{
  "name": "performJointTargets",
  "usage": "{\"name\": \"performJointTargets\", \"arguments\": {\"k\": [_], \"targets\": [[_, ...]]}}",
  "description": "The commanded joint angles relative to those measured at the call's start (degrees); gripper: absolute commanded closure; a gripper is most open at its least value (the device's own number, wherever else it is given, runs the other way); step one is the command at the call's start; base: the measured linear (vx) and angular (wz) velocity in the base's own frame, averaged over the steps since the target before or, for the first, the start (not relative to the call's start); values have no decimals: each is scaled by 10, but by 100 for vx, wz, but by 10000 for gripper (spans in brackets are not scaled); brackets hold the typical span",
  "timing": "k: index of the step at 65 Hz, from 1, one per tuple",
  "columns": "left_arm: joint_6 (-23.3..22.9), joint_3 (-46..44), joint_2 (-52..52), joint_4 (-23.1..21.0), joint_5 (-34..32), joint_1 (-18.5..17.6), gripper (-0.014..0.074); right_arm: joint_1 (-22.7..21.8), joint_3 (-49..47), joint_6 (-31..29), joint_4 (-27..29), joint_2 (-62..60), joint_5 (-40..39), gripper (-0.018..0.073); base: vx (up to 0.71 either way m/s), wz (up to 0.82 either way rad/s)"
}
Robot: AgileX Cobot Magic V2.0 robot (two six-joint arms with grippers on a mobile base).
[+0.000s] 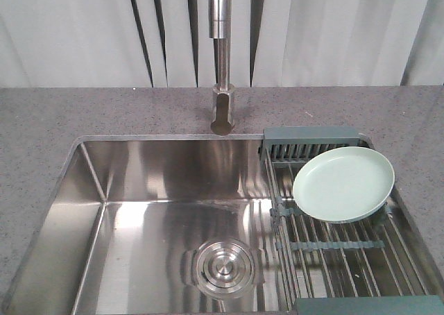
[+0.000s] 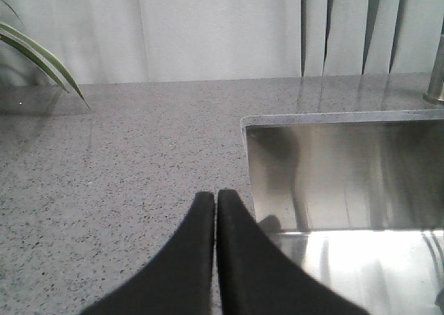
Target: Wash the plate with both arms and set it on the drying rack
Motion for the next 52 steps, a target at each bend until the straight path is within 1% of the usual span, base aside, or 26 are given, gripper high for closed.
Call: {"name": "performJointTargets", "arguments": {"k": [1, 43, 47, 52], "targets": [[1, 13, -9, -6, -39, 1, 603, -3, -15, -1, 2, 3, -38, 566, 0, 0], [1, 13, -9, -6, -39, 1, 603, -2, -15, -1, 0, -4, -38, 566, 0, 0], [1, 13, -9, -6, -39, 1, 603, 7, -13, -1, -2, -8, -39, 566, 0, 0], [1, 13, -9, -6, -39, 1, 603, 24, 18, -1, -3, -17, -71, 566, 0, 0]]}}
